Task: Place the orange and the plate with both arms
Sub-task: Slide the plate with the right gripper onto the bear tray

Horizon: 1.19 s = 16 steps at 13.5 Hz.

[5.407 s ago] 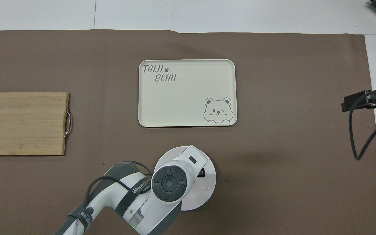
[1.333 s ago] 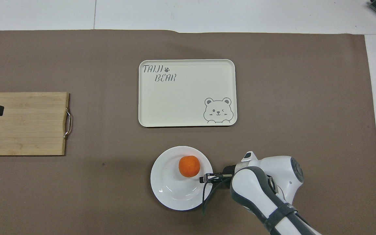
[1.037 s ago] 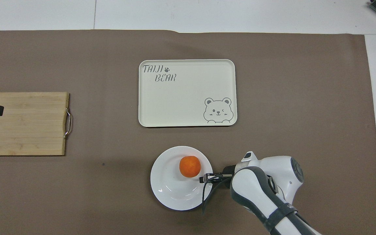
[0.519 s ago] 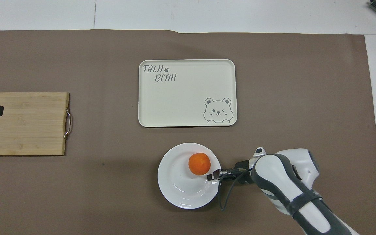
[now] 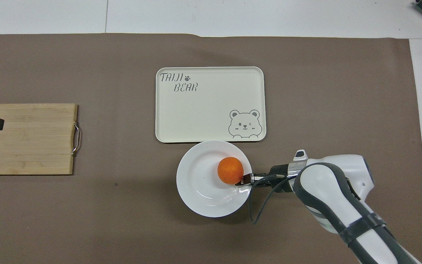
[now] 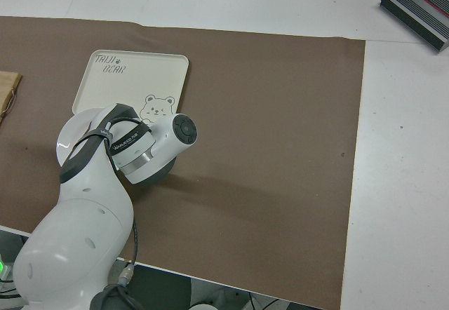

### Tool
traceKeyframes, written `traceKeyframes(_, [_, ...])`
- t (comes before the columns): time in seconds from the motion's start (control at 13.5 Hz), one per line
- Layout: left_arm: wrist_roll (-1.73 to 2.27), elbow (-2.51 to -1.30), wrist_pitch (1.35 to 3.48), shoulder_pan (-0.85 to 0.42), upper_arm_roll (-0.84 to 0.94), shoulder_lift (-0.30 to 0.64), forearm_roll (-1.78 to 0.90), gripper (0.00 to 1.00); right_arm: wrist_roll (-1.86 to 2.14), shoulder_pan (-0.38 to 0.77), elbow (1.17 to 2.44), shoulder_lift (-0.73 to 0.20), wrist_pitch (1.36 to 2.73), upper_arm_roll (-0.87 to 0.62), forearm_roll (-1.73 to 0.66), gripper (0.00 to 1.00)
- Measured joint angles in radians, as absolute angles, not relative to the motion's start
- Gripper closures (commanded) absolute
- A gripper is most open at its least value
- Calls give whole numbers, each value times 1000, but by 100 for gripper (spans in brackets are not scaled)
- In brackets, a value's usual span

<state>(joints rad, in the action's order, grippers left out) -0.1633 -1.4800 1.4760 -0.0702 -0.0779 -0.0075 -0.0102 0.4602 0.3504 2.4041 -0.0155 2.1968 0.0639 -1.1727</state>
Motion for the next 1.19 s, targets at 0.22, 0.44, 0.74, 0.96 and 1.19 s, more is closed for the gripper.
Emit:
traceKeyframes(0.22, [-163, -1480, 1476, -70, -78, -8, -10, 0, 413, 283, 2296, -81, 2196, 67, -1078, 100])
traceKeyframes(0.44, [-163, -1480, 1476, -70, -78, -8, -10, 0, 270, 261, 2141, -172, 2196, 68, -947, 100])
traceKeyframes(0.74, [-163, -1480, 1476, -70, -78, -8, -10, 0, 101, 268, 1949, -291, 2196, 64, -907, 100])
traceKeyframes(0.96, [-163, -1480, 1476, -70, -78, -8, -10, 0, 45, 273, 1831, -396, 2198, 61, -906, 100])
traceKeyframes(1.19, [-163, -1480, 1476, -70, -78, -8, -10, 0, 16, 285, 1745, -491, 2218, 59, -906, 100])
